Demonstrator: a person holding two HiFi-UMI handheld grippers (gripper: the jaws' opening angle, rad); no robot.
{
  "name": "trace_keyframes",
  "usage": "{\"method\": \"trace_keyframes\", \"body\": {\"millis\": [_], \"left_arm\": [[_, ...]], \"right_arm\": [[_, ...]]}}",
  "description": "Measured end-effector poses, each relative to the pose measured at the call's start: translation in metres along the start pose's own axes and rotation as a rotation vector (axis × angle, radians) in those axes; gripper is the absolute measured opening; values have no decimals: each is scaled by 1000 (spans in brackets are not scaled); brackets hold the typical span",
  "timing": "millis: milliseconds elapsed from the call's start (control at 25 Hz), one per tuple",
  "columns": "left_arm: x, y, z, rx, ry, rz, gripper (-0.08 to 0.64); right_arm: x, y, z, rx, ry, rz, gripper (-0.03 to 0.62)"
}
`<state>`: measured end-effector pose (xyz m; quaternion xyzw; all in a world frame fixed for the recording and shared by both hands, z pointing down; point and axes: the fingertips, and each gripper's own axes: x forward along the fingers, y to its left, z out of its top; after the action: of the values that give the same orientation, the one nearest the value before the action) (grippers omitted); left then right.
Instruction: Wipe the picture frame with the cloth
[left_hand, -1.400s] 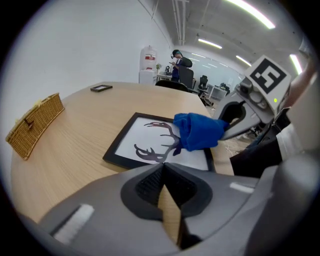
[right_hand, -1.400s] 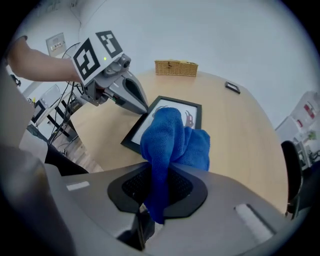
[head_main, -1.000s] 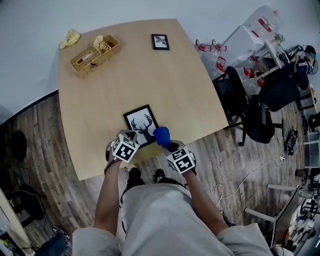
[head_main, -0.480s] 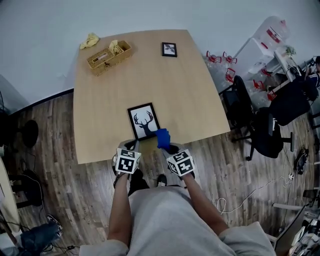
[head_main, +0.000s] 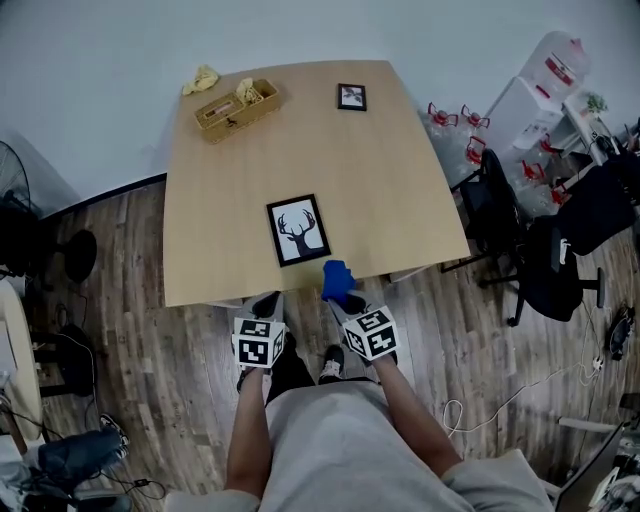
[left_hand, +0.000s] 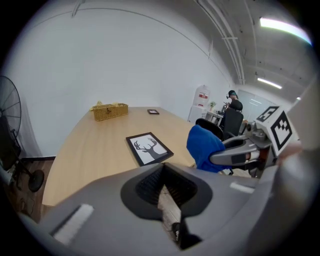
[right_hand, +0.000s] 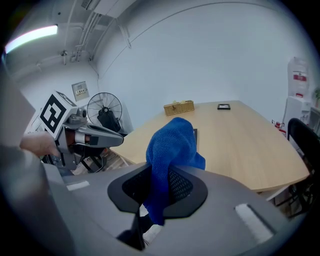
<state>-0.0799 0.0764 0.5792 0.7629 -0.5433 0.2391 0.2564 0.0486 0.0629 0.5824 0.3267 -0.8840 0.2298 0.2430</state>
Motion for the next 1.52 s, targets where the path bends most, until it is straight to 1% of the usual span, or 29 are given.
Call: {"method": "trace_keyframes", "body": {"millis": [120,280,440,800,1520], "left_arm": [[-15,-3,-4,-18,-42,4,52],[-29,-5,-9,-56,-73,22,52],[-37,-8,-9,-61,-92,28,52],[-38,-16,-9,-41,-89,19,52],[-37,-24,-8,-30,-87,4,52]], "right_arm": [[-8,2,0,1,-33,-4,54],[-23,-6,-3,9,-60,-23,54],[-28,-7,-7,19,-75,-29,54],[-29,10,-4,-21,-81,3,54],[-27,8,-8,-34,-60,2,54]]}}
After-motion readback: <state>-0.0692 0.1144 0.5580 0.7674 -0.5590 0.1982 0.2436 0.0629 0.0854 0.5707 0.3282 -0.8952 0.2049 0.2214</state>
